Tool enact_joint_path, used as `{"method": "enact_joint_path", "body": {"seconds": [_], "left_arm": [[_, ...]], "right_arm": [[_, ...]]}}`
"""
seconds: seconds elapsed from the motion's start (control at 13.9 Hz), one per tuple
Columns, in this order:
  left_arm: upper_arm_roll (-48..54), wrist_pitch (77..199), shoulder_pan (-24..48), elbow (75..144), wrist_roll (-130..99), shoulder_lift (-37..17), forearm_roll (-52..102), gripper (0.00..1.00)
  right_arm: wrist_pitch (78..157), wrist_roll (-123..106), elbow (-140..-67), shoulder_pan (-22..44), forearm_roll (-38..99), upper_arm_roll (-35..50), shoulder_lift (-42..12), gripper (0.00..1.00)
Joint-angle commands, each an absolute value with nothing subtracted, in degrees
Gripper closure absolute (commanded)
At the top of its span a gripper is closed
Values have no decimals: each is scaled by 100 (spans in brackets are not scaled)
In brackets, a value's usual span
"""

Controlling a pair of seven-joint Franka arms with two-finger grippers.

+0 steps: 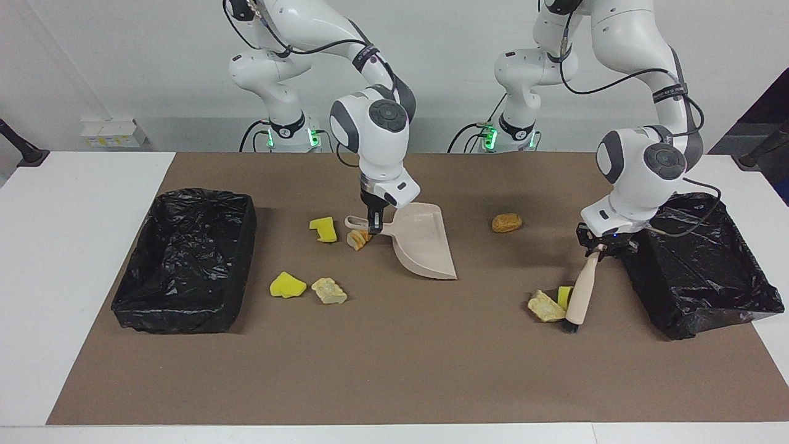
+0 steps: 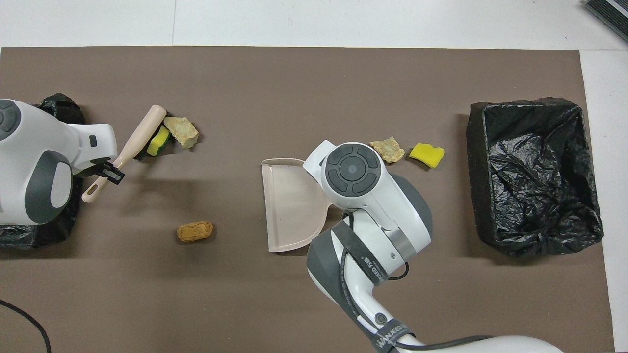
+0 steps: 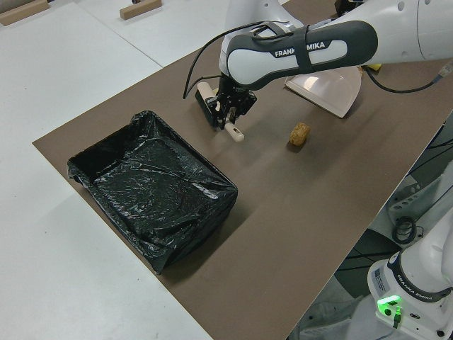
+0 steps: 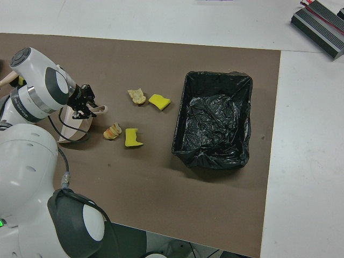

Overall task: Sweep and dump trash in bin
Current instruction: 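Sweep the crumbs and sponge into the dustpan with the left gripper's brush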

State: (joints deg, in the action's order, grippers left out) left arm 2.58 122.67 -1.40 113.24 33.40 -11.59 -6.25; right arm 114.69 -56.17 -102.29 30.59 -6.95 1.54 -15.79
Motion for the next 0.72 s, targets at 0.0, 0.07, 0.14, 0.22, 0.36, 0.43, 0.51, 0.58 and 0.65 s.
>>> {"method": "enact_joint_path", "body": {"seconds": [0.0,0.07,0.14,0.22,0.36,0.43,0.51,0.58,0.65], "left_arm": [[281,11726,165,11294,3822,-1029,-712,100],[281,11507,245,11285,3971,-1011,-712,100],[281,11279,411,11285,3999,-967,-712,100],[281,11059,604,11294,4016,-923,-712,100],[281,10864,965,11337,3964,-844,-694,100],[290,10828,1106,11477,3929,-757,-660,100],[290,10846,1212,11635,3903,-669,-555,100],[290,10846,1387,11793,3807,-546,-397,100],[290,10881,1571,11899,3579,-493,-274,100]], "right_arm": [[11505,-5326,-10336,3094,-800,176,-1468,100],[11505,-5265,-10336,3102,-791,184,-1459,100],[11479,-5134,-10336,3137,-791,176,-1450,100],[11470,-4941,-10336,3172,-791,184,-1441,100],[11461,-4887,-10336,3173,-782,185,-1441,100],[11452,-4817,-10336,3173,-774,185,-1441,100],[11452,-4747,-10336,3182,-773,185,-1441,100],[11452,-4737,-10336,3182,-773,193,-1441,100],[11461,-4772,-10336,3173,-765,193,-1441,100]]}}
